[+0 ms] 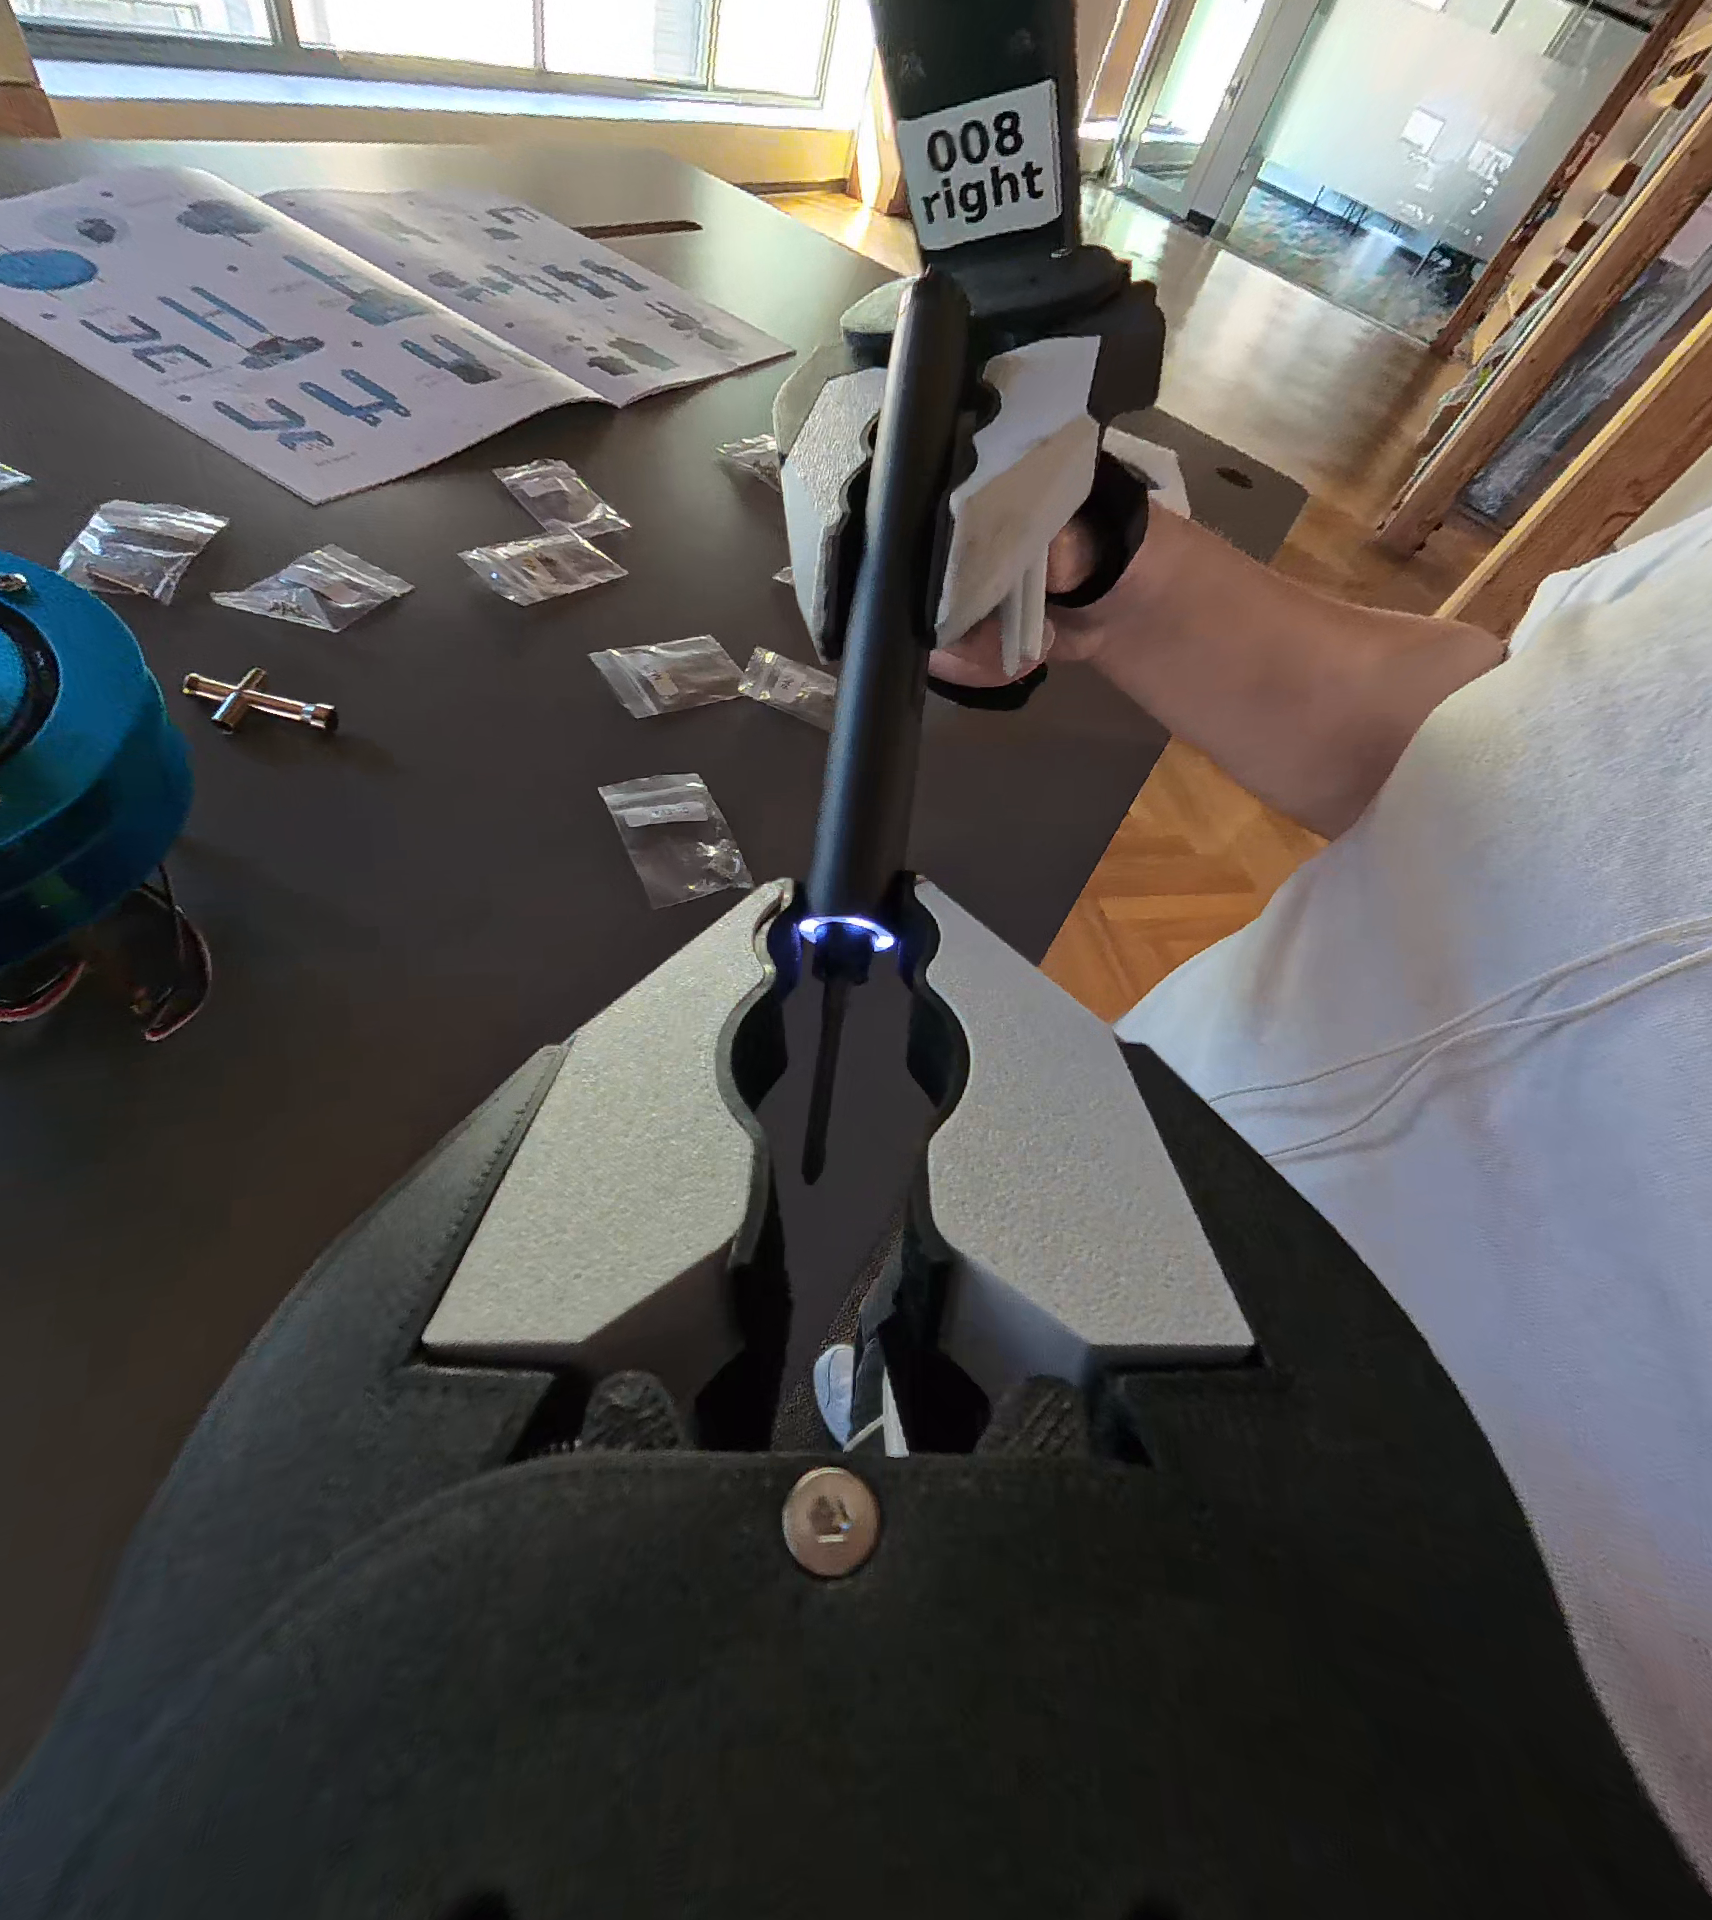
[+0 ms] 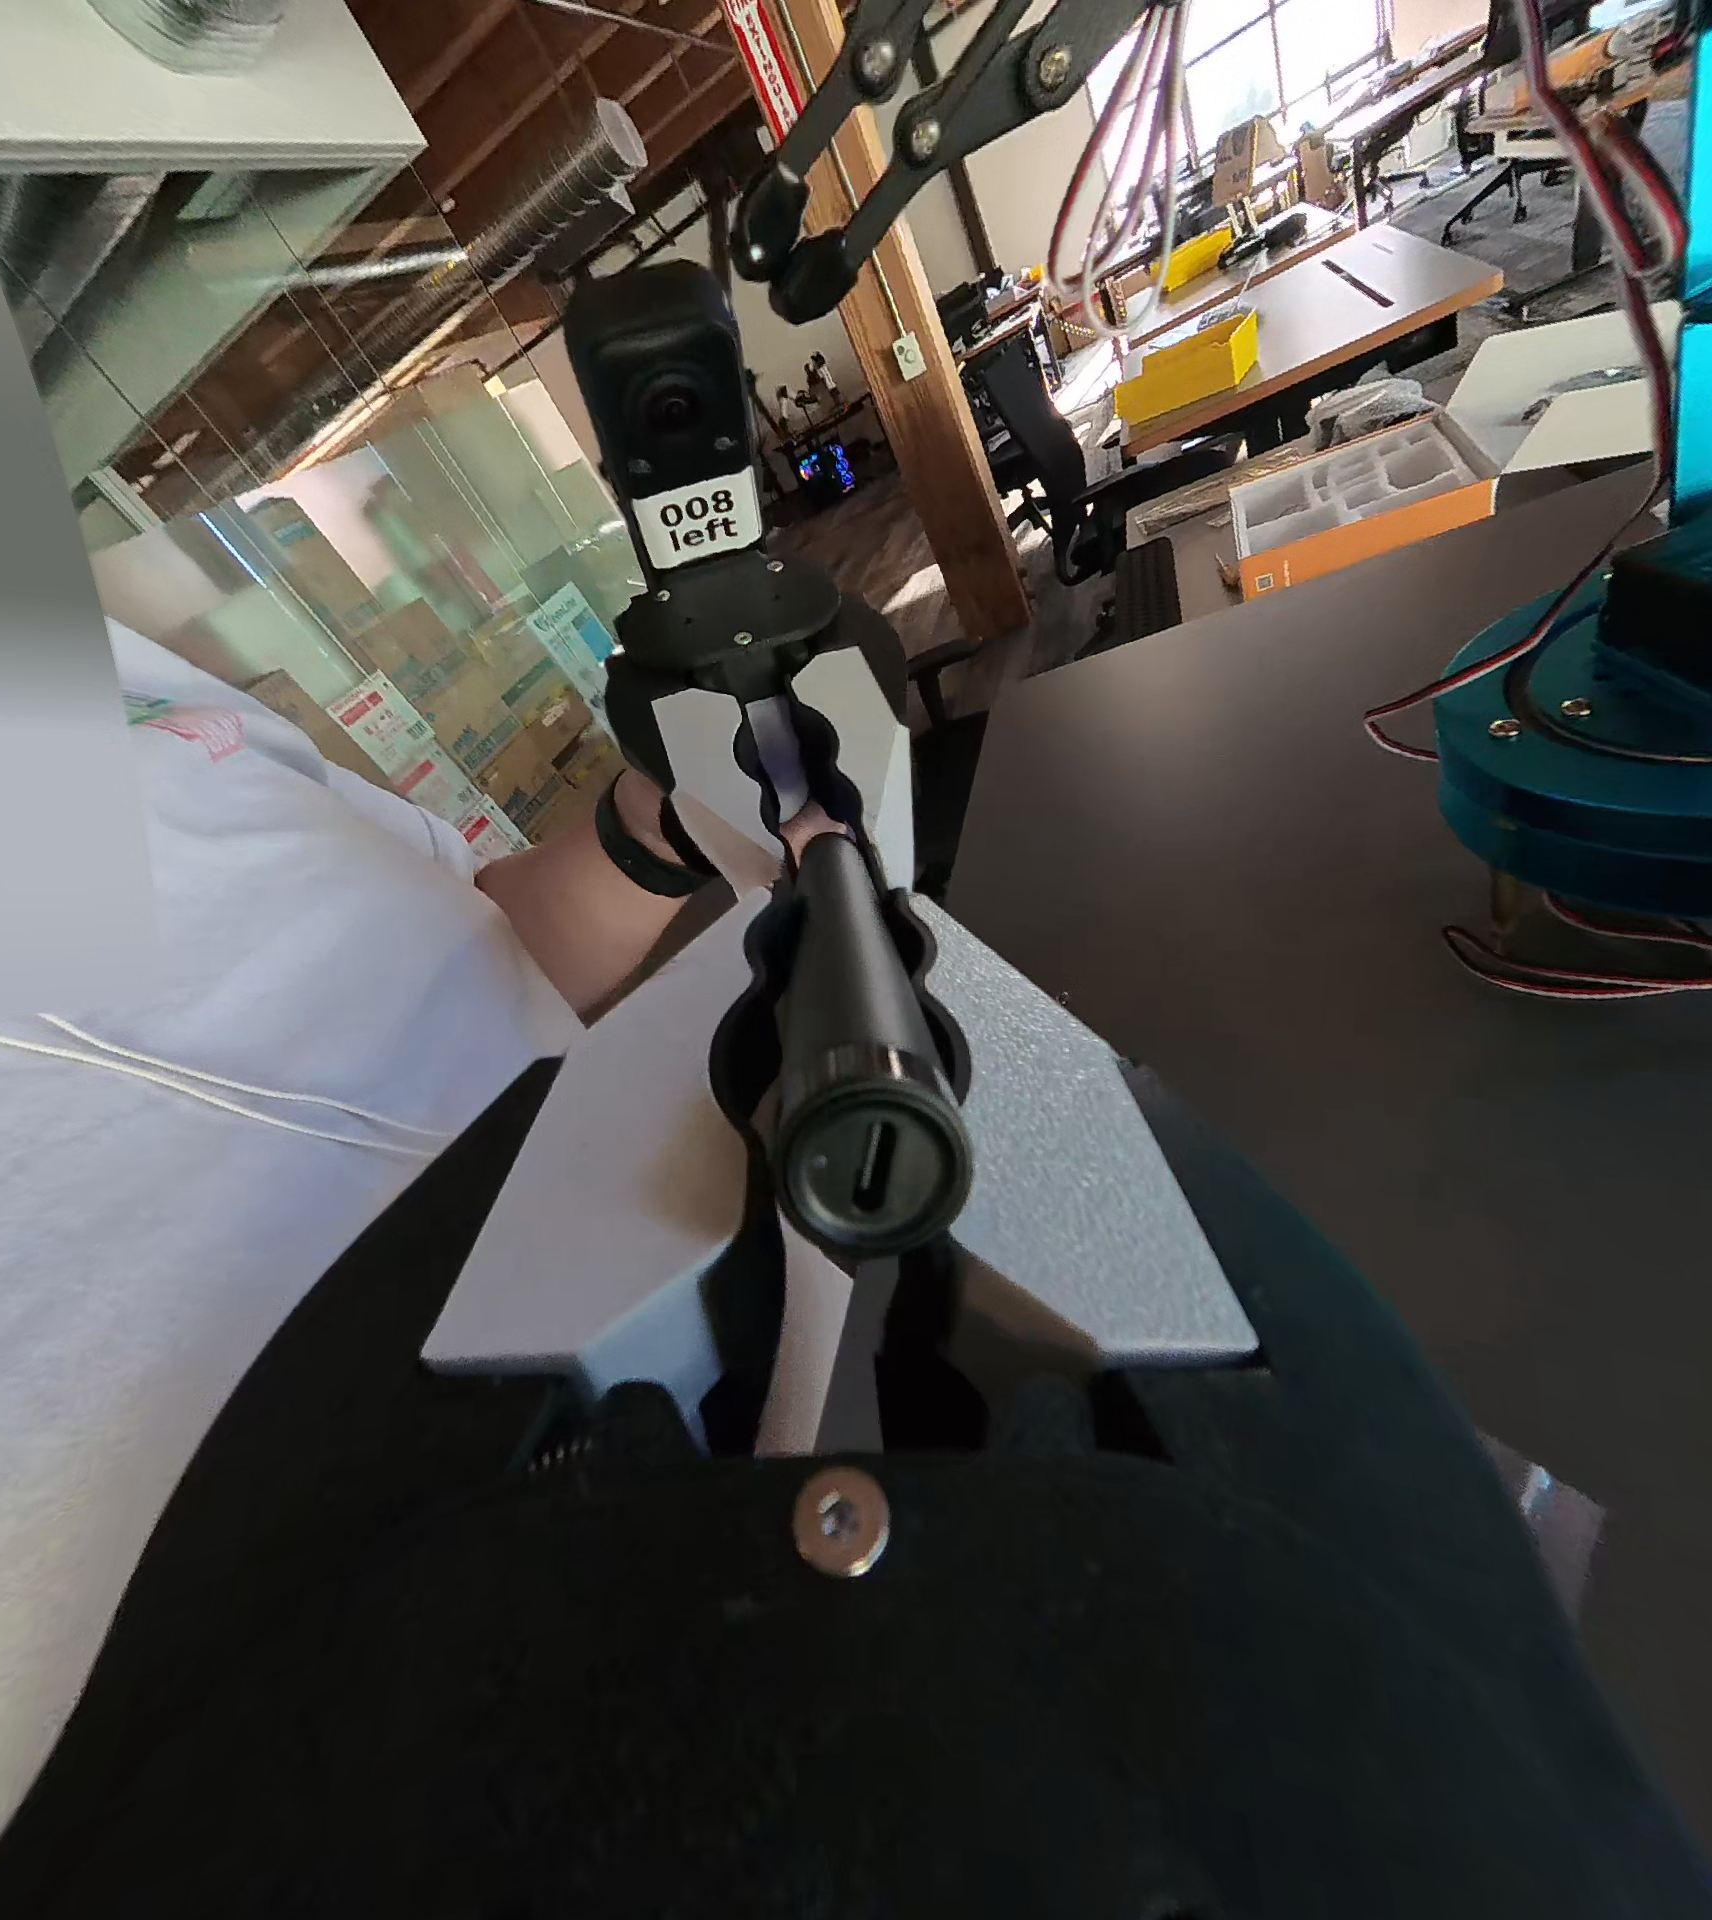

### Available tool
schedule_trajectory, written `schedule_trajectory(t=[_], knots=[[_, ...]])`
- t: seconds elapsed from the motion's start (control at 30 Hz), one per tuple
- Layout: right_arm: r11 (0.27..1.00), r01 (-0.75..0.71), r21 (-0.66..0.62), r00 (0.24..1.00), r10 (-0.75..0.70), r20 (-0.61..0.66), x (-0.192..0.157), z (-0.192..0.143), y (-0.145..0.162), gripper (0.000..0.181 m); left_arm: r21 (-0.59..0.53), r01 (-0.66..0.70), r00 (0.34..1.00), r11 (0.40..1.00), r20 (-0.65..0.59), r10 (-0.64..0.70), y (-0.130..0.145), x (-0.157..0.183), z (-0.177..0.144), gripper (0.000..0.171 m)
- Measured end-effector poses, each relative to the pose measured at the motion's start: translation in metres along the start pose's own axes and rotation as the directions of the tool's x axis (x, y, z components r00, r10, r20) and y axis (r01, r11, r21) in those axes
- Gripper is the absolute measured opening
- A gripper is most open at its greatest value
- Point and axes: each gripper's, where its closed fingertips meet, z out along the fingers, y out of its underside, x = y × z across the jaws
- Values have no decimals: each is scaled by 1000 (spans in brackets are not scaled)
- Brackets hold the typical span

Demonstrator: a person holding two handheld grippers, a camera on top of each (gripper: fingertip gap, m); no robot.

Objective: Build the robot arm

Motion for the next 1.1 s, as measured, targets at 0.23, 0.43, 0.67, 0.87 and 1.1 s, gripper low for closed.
schedule_trajectory(t=[0.23, 0.43, 0.67, 0.87, 1.1], knots=[[988, 16, 154, 1000, -18, 15, -7, 3, -21, 23, 109, 71, 995, 991, -78, -63, -10, 2, -1, 16], [963, 136, 234, 984, -103, -146, -4, 1, -34, 19, 238, 68, 997, 969, -47, -59, -21, 3, 4, 16], [912, 289, 290, 947, -229, -224, -17, -5, -46, 20, 289, 26, 999, 957, -46, -13, -33, 11, 11, 16], [910, 286, 299, 950, -228, -214, -14, -13, -47, 21, 296, 31, 999, 955, -41, -20, -37, 12, 16, 16], [892, 289, 348, 953, -232, -196, -19, -19, -50, 20, 303, 8, 1000, 953, -31, 1, -46, 17, 21, 16]])
